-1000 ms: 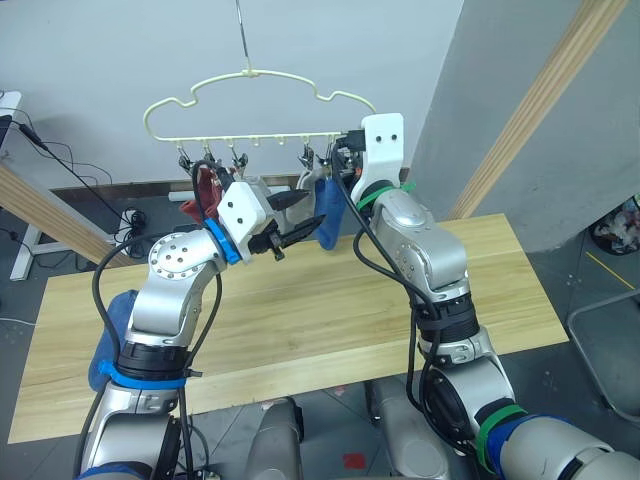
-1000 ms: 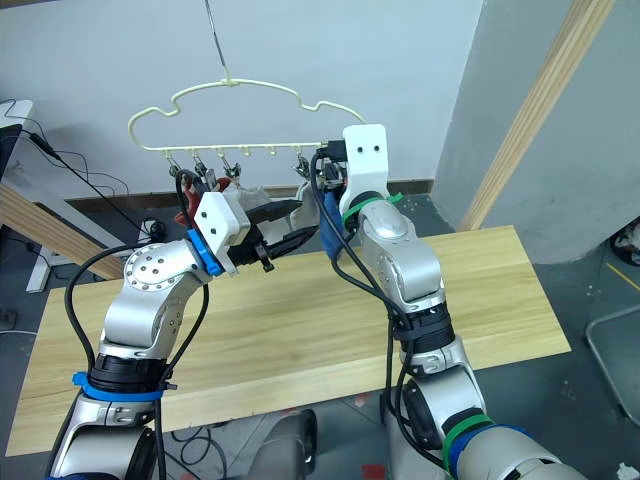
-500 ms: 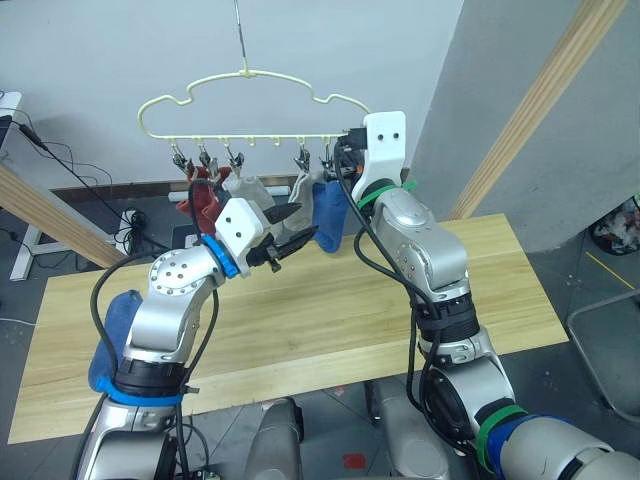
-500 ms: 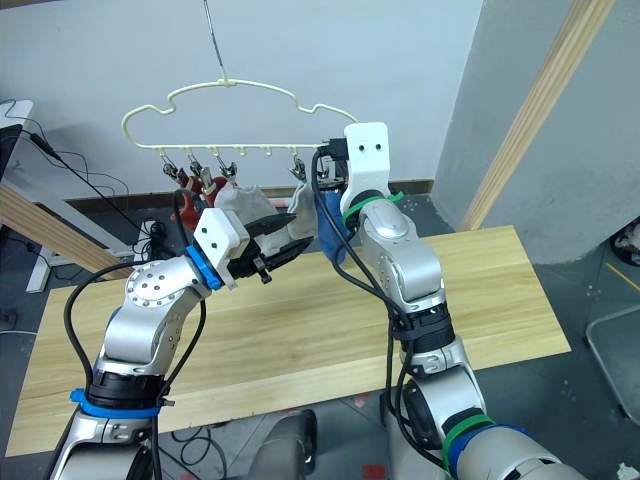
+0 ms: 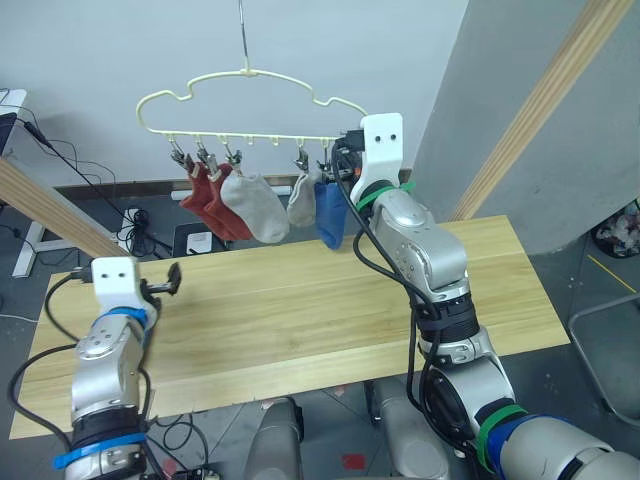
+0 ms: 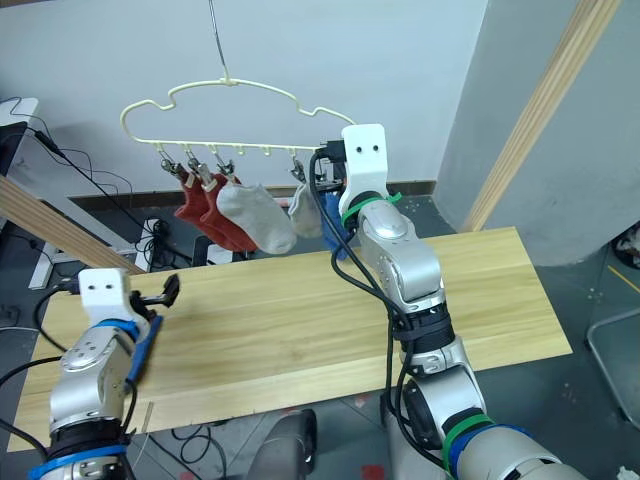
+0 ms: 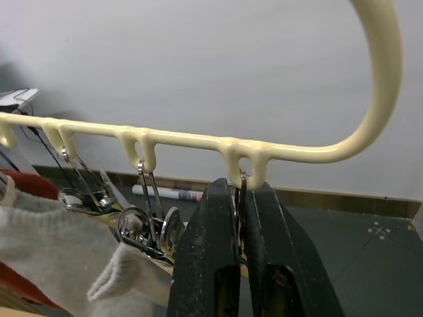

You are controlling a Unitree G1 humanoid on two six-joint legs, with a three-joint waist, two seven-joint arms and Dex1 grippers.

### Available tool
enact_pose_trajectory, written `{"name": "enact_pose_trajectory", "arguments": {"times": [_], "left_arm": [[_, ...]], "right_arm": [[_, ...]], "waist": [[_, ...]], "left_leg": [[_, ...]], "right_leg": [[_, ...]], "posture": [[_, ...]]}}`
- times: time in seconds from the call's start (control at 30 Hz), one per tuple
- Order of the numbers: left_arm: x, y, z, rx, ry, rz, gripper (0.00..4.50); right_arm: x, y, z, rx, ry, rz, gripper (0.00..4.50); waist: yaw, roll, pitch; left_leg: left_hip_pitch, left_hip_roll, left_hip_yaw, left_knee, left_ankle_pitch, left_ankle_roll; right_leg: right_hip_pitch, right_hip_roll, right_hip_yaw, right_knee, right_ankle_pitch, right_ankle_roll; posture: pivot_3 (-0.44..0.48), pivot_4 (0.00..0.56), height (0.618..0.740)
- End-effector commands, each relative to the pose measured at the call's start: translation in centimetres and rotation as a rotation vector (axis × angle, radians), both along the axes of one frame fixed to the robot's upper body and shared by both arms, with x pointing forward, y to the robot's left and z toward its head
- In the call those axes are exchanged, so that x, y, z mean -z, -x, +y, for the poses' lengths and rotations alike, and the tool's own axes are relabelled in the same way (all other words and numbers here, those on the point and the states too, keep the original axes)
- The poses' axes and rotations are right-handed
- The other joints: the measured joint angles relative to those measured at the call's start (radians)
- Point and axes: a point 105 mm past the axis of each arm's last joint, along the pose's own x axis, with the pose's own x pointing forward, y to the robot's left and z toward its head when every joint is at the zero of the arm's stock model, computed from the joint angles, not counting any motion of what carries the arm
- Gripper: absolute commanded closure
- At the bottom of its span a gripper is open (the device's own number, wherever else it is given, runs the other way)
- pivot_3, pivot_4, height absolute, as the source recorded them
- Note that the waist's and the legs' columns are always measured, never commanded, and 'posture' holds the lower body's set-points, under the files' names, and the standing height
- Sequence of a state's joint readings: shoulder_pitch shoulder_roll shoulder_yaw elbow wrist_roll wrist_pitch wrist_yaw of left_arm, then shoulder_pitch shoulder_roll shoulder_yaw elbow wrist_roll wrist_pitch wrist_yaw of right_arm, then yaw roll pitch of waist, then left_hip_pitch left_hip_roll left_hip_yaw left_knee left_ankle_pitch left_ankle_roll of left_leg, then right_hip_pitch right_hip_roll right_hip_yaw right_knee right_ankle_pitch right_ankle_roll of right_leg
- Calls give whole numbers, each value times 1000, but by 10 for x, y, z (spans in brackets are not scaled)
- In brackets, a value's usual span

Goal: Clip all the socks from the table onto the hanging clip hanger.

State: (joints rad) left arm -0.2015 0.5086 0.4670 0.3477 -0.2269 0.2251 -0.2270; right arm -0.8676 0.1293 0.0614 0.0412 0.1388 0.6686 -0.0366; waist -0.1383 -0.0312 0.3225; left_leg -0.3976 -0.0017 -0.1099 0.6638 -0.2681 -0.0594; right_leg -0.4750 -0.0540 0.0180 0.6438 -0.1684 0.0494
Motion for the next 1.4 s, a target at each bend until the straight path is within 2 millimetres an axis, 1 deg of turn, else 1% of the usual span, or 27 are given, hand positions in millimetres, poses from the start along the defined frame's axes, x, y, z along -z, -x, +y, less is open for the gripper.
{"name": "enact_pose_trajectory", "arguments": {"times": [0.03, 0.1, 0.17, 0.3, 0.47, 0.57, 0.8, 0.9, 1.0, 1.07, 1.1, 1.13, 1.17, 1.27, 1.33, 1.37, 1.4], "left_arm": [[4, 13, 27, -64, 10, 23, 21], [19, 15, 24, -19, 81, 73, 21], [26, 16, 23, 17, 75, 105, 21], [42, 15, 26, -10, 151, 161, 21], [60, 20, 29, -29, 145, 254, 21], [65, 22, 27, -13, 132, 278, 594], [65, 23, 24, -2, 113, 279, 2597], [68, 26, 22, 5, 103, 288, 3374], [70, 27, 17, 29, 89, 294, 4080], [70, 26, 11, 61, 79, 294, 4403], [69, 25, 6, 86, 70, 291, 4496], [67, 22, -1, 133, 50, 286, 4496], [63, 16, -13, 201, 22, 273, 4496], [41, -3, -70, 490, -71, 199, 4496], [16, -15, -124, 725, -105, 110, 4496], [4, -17, -150, 831, -113, 67, 4496], [-5, -18, -168, 907, -111, 36, 4496]], "right_arm": [[-15, 9, 3, -26, -25, -52, 4500], [-14, 9, 4, -29, -23, -50, 4500], [-14, 9, 4, -32, -21, -49, 4500], [-14, 10, 6, -40, -20, -48, 4500], [-13, 12, 6, -45, -16, -47, 4500], [-14, 12, 6, -42, -16, -46, 4500], [-14, 11, 5, -40, -21, -46, 4500], [-15, 11, 6, -41, -23, -48, 4500], [-16, 10, 6, -40, -26, -52, 4500], [-17, 10, 6, -39, -27, -54, 4500], [-17, 10, 6, -38, -27, -55, 4500], [-17, 10, 6, -36, -27, -56, 4500], [-17, 9, 5, -34, -28, -57, 4500], [-18, 9, 3, -28, -29, -59, 4500], [-18, 9, 2, -27, -29, -60, 4500], [-18, 9, 2, -26, -30, -61, 4500], [-19, 9, 2, -25, -30, -62, 4500]], "waist": [[0, 0, 0], [0, 0, 0], [0, 0, 0], [1, 0, 0], [-1, 0, 0], [-3, 0, 0], [-4, 0, 0], [-4, 0, 0], [-3, 0, 0], [-3, 0, 0], [-3, 0, 0], [-2, 0, 0], [-2, 0, 0], [4, 0, 0], [8, 0, 0], [9, 0, 0], [10, 0, 0]], "left_leg": [[0, 0, 0, 0, 0, 0], [0, 0, 0, -1, 0, 0], [0, 0, 0, -1, 0, 0], [0, 0, 0, -1, 0, 0], [1, 1, 0, -1, 0, 0], [1, 1, 1, -1, 0, 0], [2, 1, 1, -1, 0, 0], [2, 1, 1, -1, 0, 0], [2, 1, 1, -1, 0, 0], [2, 1, 1, -1, 0, 0], [2, 1, 1, -1, 0, 0], [2, 1, 1, -1, 0, 0], [2, 1, 1, -1, 0, 0], [2, 1, 1, -1, 0, 0], [0, 0, 1, -1, 0, 0], [0, 0, 0, -1, 0, -1], [-1, 0, 1, -1, 0, -1]], "right_leg": [[0, 0, 0, 0, 0, 0], [0, 0, 0, 0, 0, 0], [0, 0, 0, 0, 0, 0], [0, 0, -1, 0, 0, 0], [0, 0, -1, 1, 0, 0], [0, 0, 0, 1, 0, 0], [0, 0, 0, 1, 0, 0], [0, 0, 0, 1, 0, 0], [0, 0, 1, 1, 0, 0], [0, 0, 1, 1, 0, 0], [0, 0, 1, 1, 0, 0], [0, 0, 1, 1, 0, 0], [0, 0, 1, 1, 0, 0], [0, 0, 1, 1, 0, 0], [0, 0, 0, 0, 0, 0], [0, 0, 0, 0, 0, 0], [0, 0, 0, -1, 0, 0]], "posture": [[-160, 312, 740], [-157, 312, 740], [-157, 312, 740], [-158, 312, 740], [-172, 312, 740], [-174, 312, 740], [-164, 310, 740], [-162, 308, 740], [-164, 307, 740], [-167, 307, 740], [-167, 307, 740], [-168, 307, 740], [-168, 307, 740], [-169, 307, 740], [-172, 306, 740], [-174, 306, 740], [-174, 306, 740]]}}
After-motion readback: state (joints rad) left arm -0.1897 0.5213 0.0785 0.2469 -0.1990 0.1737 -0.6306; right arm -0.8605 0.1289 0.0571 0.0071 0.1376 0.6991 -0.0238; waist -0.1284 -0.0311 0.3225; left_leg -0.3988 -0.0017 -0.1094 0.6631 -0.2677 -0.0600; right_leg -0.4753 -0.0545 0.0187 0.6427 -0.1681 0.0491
